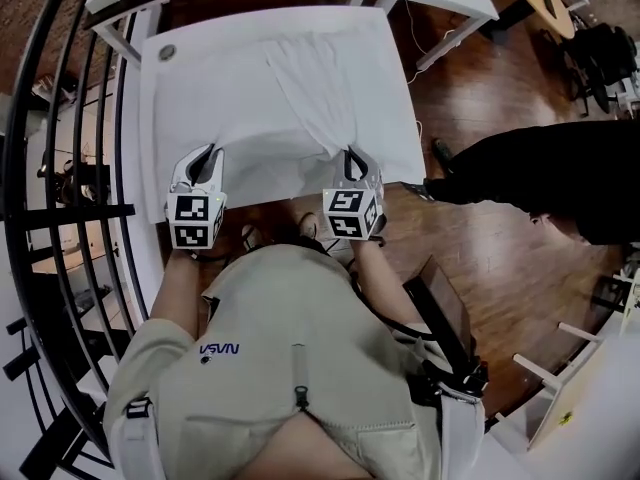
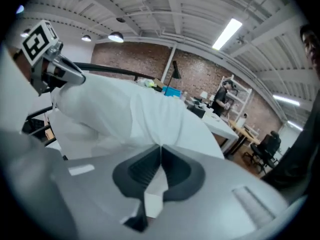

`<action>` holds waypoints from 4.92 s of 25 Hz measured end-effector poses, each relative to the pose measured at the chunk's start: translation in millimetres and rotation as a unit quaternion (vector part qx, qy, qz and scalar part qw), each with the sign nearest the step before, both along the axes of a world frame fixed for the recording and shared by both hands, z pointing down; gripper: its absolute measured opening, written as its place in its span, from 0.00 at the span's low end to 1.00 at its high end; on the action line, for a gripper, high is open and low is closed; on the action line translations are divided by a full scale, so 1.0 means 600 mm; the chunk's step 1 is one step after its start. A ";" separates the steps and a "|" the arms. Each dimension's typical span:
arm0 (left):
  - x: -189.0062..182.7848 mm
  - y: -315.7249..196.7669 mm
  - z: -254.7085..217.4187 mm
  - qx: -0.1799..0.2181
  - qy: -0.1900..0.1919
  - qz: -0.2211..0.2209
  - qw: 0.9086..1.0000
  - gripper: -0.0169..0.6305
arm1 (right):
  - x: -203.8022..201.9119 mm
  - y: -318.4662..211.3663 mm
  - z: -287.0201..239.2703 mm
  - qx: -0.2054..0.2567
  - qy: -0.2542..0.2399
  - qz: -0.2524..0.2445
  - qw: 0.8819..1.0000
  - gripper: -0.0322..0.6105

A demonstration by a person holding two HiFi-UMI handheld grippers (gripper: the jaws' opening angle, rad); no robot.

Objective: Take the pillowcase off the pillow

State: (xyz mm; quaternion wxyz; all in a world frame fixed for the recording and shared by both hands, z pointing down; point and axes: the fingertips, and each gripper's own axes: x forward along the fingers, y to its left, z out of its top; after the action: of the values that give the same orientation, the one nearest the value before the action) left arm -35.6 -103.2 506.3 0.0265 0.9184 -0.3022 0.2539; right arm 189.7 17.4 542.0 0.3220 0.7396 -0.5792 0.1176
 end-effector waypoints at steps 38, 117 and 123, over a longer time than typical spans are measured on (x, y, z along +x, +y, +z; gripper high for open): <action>0.167 -0.098 -0.114 0.017 0.025 0.051 0.998 0.43 | 0.033 -0.121 -0.193 0.118 -0.159 -0.120 0.973 0.18; 0.205 0.038 -0.035 -0.037 0.034 0.069 0.996 0.37 | 0.021 -0.017 -0.057 0.046 -0.175 -0.093 0.979 0.29; 0.185 0.094 -0.006 -0.025 -0.021 0.030 0.999 0.38 | -0.010 -0.011 -0.028 0.046 -0.198 -0.153 0.967 0.31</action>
State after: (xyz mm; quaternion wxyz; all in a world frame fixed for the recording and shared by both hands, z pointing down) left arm 75.4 -47.0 503.0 0.0357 0.9206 -0.2680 0.2819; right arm 183.7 10.7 525.3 0.1802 0.6182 -0.7426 0.1842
